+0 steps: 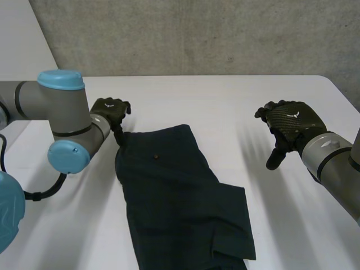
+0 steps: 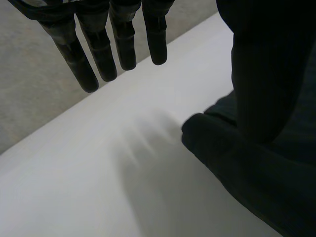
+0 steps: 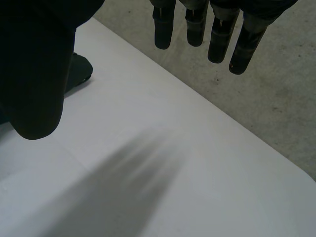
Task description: Fold the shorts.
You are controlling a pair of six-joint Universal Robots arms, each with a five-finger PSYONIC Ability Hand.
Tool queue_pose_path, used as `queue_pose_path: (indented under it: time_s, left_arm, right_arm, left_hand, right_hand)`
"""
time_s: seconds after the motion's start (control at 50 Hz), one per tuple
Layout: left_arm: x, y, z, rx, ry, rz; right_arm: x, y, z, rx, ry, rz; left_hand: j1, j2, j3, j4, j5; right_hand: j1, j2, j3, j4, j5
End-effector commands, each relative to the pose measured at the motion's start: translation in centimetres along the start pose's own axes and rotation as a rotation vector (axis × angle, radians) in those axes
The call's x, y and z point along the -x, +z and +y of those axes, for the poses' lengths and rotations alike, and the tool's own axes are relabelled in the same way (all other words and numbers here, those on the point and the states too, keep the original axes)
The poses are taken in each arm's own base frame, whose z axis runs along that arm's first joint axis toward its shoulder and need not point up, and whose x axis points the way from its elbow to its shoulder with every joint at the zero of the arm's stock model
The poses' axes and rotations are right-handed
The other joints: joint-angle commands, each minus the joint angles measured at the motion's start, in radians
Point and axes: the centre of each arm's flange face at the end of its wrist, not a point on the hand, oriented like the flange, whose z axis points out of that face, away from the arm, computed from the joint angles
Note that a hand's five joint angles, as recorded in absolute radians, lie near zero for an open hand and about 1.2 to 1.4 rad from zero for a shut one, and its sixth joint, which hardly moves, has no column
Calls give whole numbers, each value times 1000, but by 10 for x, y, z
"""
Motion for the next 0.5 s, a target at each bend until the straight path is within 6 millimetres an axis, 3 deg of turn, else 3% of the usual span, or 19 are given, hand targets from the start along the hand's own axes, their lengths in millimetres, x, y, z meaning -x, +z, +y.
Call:
queue_pose_path:
  time_s: [0.02, 0.38, 0.5]
  left_arm:
    - [-8, 10, 14, 16, 9, 90]
    - [-10, 21, 30, 91, 55, 115]
    - [-10, 23, 31, 90, 58, 113]
  right_arm:
    - [0, 0, 1, 1, -7, 0]
    - [2, 6, 7, 17, -14, -5]
    - [2, 6, 7, 15, -14, -5]
  left_hand:
    - [72, 61, 57, 67, 72]
    - [175, 164, 160, 169, 174]
    - [453, 442, 438, 447, 453]
  right_hand:
    - [-31, -15, -27, -62, -49]
    - [-31, -15, -27, -62, -49]
    - [-31, -15, -27, -62, -49]
